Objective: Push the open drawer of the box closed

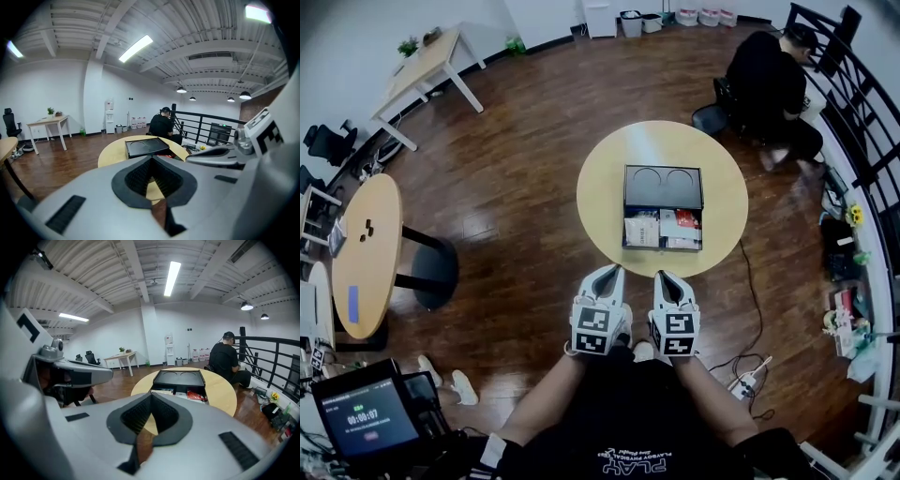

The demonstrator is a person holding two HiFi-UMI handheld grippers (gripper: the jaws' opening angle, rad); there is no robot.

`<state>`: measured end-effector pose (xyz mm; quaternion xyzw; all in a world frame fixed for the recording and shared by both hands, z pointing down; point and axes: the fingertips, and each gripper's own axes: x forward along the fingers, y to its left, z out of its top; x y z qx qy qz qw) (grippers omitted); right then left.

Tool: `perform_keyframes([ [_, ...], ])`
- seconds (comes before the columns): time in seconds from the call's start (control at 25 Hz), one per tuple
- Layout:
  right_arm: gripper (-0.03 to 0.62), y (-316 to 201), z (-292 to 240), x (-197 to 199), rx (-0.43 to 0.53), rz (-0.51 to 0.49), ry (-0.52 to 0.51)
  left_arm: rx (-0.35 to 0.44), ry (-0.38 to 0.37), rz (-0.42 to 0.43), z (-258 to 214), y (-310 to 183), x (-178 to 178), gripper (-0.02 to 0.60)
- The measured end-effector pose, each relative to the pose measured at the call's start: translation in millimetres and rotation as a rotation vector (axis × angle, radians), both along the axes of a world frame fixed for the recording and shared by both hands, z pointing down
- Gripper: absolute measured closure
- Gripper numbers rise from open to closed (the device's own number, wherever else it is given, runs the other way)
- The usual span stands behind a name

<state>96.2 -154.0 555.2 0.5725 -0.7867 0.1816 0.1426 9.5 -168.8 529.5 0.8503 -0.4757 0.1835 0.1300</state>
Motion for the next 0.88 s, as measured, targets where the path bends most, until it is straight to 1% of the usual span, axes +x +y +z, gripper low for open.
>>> perform_keyframes([
  [0.16, 0.589, -35, 13, -4, -0.029, 0.008, 0.014, -0.029, 0.008, 0.016, 12, -35, 1, 0.584],
  [0.56, 0.589, -60, 55, 8, -0.103, 0.051, 0.076, -0.081, 0.021, 0.036, 34, -64, -1, 0.584],
  [0.72, 0.589, -75, 72, 7, -0.145, 0.058, 0.102, -0.097, 0.024, 0.026, 45, -78, -7, 0.584],
  [0.88, 0.589, -78, 89, 10, -0.198, 0.082, 0.122, -0.125, 0.021, 0.016, 58, -83, -12, 0.584],
])
